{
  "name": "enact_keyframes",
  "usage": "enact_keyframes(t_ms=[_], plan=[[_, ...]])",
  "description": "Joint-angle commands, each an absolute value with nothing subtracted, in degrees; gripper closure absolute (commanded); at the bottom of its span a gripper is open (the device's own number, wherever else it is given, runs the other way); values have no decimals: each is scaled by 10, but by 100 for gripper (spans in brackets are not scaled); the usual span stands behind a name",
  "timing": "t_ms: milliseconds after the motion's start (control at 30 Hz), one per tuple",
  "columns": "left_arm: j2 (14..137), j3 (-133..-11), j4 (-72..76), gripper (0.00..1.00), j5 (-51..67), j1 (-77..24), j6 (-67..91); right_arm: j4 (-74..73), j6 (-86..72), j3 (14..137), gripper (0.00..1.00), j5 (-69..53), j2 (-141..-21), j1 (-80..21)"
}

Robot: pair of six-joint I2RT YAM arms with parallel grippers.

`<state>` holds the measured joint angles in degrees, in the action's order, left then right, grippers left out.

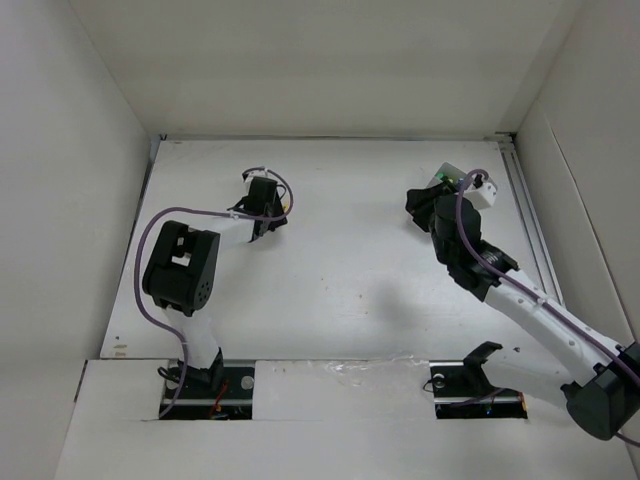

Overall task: Sort the stationery into containers
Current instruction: Pick up the stationery from the storage box.

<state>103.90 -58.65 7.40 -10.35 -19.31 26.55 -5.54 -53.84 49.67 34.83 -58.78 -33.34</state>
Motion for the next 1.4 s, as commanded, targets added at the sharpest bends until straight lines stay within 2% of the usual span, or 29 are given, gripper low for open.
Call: enact_keyframes(t_ms=[0,167,300,367,500,533,567,633,700,800,967,1100,1167,1200,1233,1367], plan=[[1055,-613,62,61,-98,-189,243,-26,-537,497,56,321,-594,-345],[1075,-642,29,72,-98,-194,237,-21,-532,503,56,322,-600,-363],[1075,-642,23,72,-104,-194,237,-21,-532,503,54,333,-600,-368],[1075,-642,11,69,-112,-202,237,-16,-532,503,53,333,-600,-368],[1099,-676,-46,66,-196,-235,243,-16,-527,509,53,333,-606,-368],[1110,-683,-58,68,-225,-241,243,-16,-526,509,53,333,-606,-368],[1110,-688,-65,82,-235,-249,250,-16,-526,509,53,333,-606,-368],[1110,-688,-65,100,-235,-249,262,-16,-526,504,53,333,-599,-368],[1103,-680,-60,100,-235,-249,262,-16,-526,504,52,333,-599,-368],[1066,-646,-31,100,-186,-249,267,-11,-526,498,52,321,-599,-358],[967,-571,45,100,-80,-249,273,-5,-532,493,61,304,-599,-346],[870,-506,117,100,17,-249,280,-5,-543,493,61,262,-605,-319],[846,-471,141,100,57,-249,280,10,-543,493,55,203,-624,-297],[836,-459,170,100,75,-249,280,18,-534,493,47,171,-634,-290],[818,-447,185,100,105,-254,280,18,-534,493,45,98,-648,-283],[802,-422,221,100,128,-284,261,23,-521,536,38,-15,-725,-290]])
